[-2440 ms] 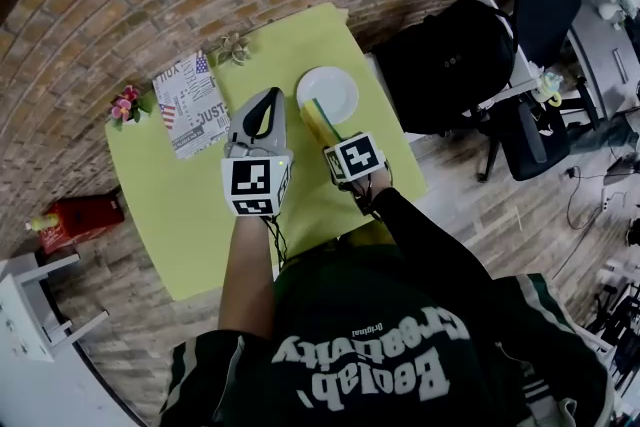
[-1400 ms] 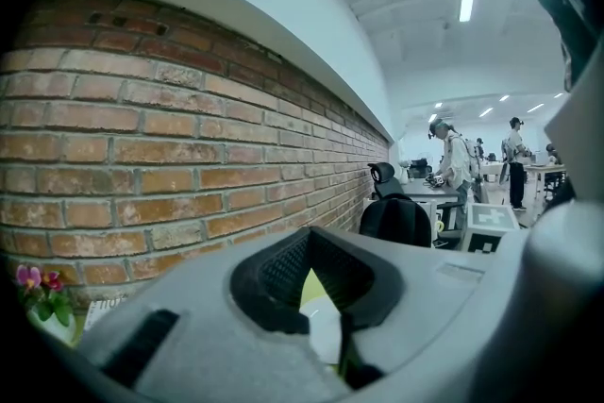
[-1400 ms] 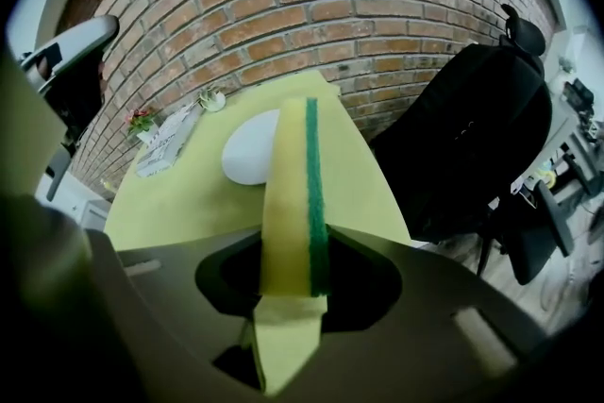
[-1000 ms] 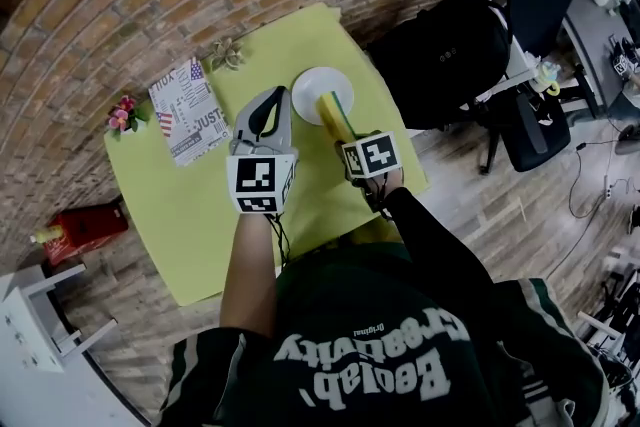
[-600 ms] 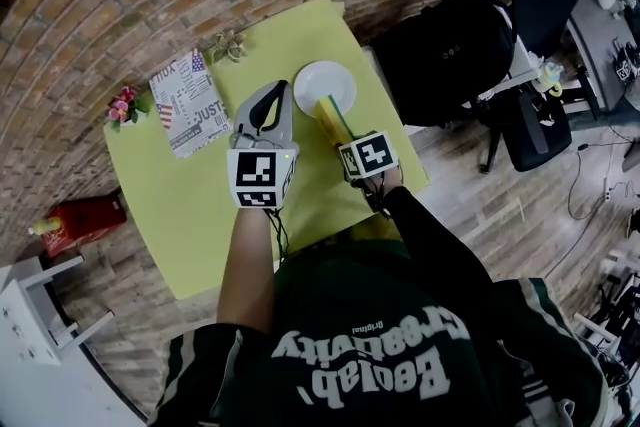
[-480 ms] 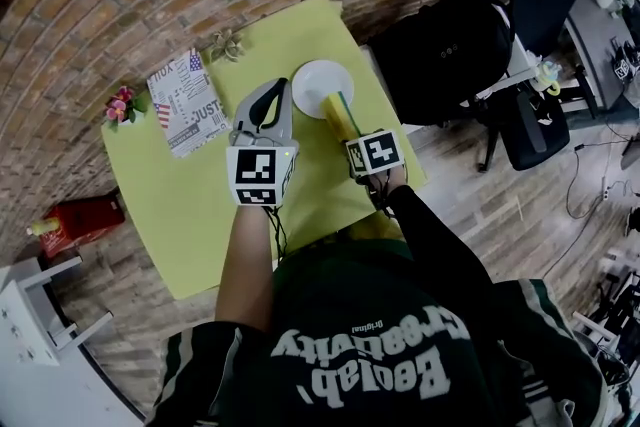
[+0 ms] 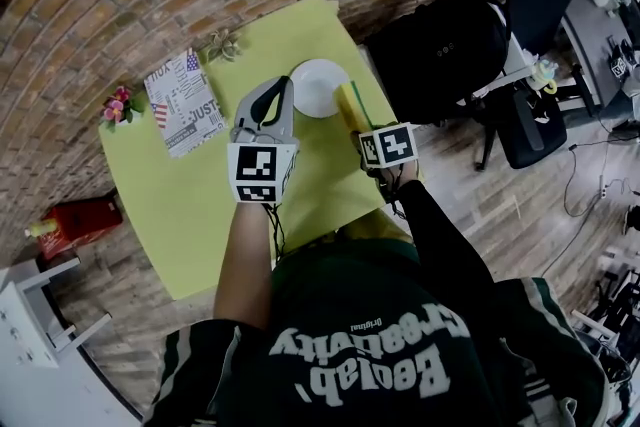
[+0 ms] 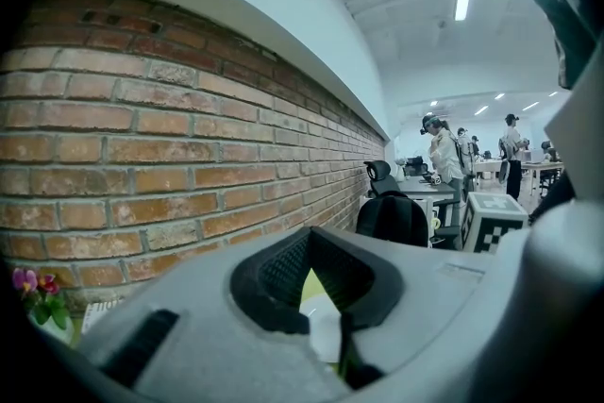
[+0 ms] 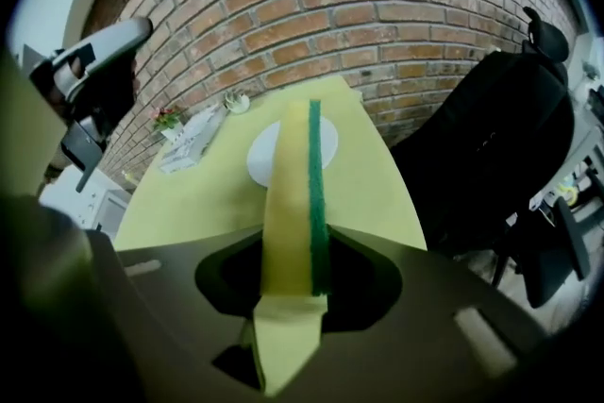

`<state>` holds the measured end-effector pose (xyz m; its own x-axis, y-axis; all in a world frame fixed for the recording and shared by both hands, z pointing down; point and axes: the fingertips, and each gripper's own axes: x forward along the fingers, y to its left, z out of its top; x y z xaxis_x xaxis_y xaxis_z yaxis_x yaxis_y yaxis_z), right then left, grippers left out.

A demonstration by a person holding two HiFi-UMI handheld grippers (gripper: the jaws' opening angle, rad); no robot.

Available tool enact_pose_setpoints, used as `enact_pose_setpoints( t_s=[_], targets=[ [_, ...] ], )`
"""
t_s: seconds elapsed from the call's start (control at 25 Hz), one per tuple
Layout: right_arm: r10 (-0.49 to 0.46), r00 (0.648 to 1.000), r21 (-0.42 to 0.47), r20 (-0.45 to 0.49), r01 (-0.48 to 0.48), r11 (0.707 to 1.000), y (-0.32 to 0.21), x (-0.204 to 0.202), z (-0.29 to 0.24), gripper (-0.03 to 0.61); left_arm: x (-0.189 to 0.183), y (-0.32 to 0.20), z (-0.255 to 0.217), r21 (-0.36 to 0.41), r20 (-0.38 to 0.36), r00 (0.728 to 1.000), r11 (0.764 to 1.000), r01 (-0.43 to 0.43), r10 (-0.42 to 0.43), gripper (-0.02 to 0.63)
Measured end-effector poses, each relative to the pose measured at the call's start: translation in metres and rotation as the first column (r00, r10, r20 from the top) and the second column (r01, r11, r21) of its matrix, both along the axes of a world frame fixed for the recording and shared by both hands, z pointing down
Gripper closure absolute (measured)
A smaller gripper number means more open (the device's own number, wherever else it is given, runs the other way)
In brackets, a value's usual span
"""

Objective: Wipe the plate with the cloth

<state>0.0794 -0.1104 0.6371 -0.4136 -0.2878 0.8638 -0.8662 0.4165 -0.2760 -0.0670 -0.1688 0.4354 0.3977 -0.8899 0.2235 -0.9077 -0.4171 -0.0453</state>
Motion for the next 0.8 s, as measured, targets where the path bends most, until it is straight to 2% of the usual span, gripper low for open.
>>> enact_pose_setpoints(
  t_s=[0.2,0.32,0.48,0.6,0.8],
  targets=[
    [-0.026,0.995,0.072,0.093,0.019,0.997,-0.036,-0.036,-0.03,0.439,-0.012,0.003,0.004,-0.006,-0.01,0.999,0.999,0.045,-0.045,0.611],
    [-0.087,0.99,0.089,0.112,0.077,0.993,-0.046,-0.067,-0.033,0.439,-0.022,0.006,0.009,-0.019,0.003,0.997,0.997,0.075,-0.075,0.611],
    [-0.17,0.98,0.054,0.105,0.165,0.985,-0.04,-0.104,-0.018,0.439,-0.036,0.011,0.017,-0.042,0.012,0.993,0.992,0.118,-0.117,0.611],
    [-0.22,0.972,0.014,0.079,0.22,0.975,-0.029,-0.116,0.0,0.439,-0.044,0.014,0.022,-0.056,0.024,0.989,0.988,0.144,-0.143,0.611],
    [-0.178,0.98,-0.016,0.09,0.18,0.984,-0.031,-0.107,0.01,0.439,-0.053,0.012,0.024,-0.063,0.031,0.985,0.983,0.17,-0.169,0.611]
  ],
)
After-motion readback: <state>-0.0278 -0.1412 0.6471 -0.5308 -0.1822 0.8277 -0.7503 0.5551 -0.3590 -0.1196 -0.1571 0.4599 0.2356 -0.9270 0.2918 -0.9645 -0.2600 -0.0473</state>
